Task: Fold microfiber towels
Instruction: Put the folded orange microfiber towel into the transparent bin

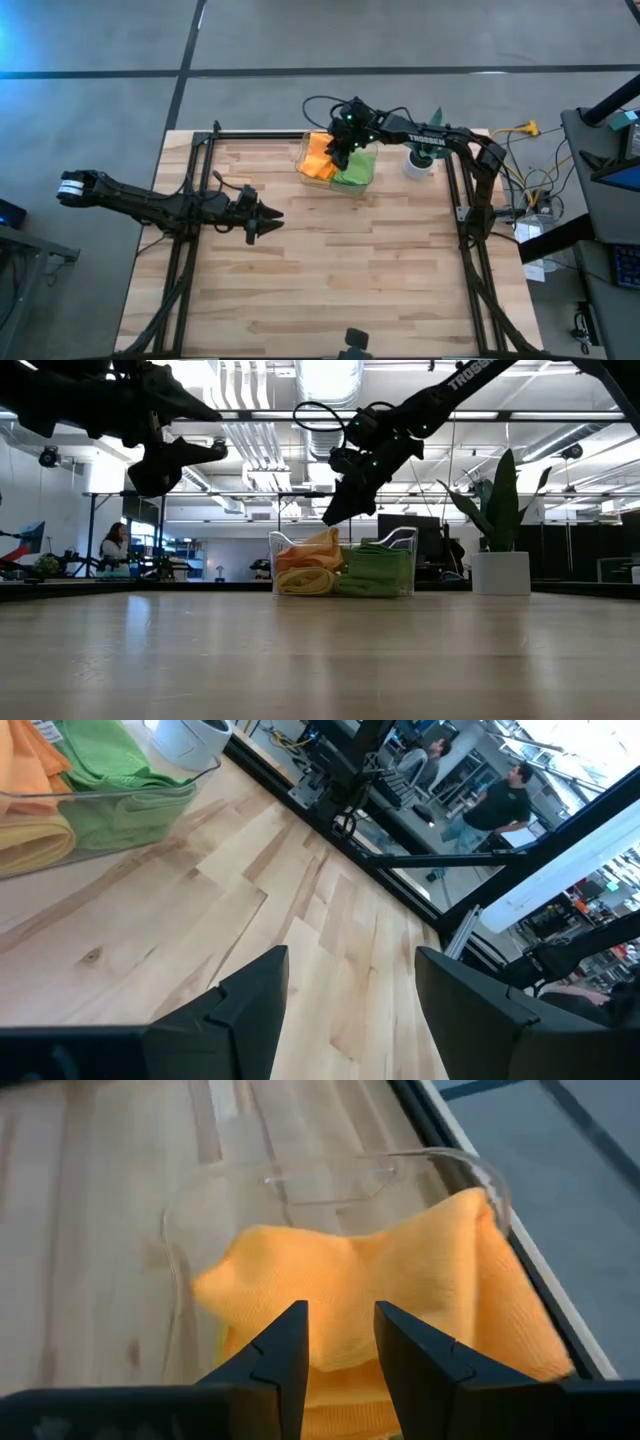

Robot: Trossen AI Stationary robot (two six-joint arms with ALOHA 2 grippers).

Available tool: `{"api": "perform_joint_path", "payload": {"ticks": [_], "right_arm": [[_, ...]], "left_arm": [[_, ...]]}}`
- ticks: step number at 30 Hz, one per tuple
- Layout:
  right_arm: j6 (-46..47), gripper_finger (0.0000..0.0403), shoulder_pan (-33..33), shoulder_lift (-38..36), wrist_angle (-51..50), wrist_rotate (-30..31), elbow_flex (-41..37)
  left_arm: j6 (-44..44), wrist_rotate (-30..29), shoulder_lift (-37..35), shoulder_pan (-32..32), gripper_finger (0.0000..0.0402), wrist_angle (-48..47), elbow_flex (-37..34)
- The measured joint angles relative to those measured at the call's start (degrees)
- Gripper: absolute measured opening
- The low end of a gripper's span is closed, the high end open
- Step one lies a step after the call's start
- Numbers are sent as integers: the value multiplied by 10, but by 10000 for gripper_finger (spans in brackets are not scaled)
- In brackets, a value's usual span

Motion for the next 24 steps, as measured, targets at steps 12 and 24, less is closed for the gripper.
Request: {"api": "perform_joint_path", "payload": {"ticks": [12,24], "right_arm": [[-25,111,-4,47,-3,127,-1],[6,111,-23,32,-41,124,-1]], "left_arm": [[-1,0,0,0,202,0,-4],[-2,0,0,0,202,0,-4]]}}
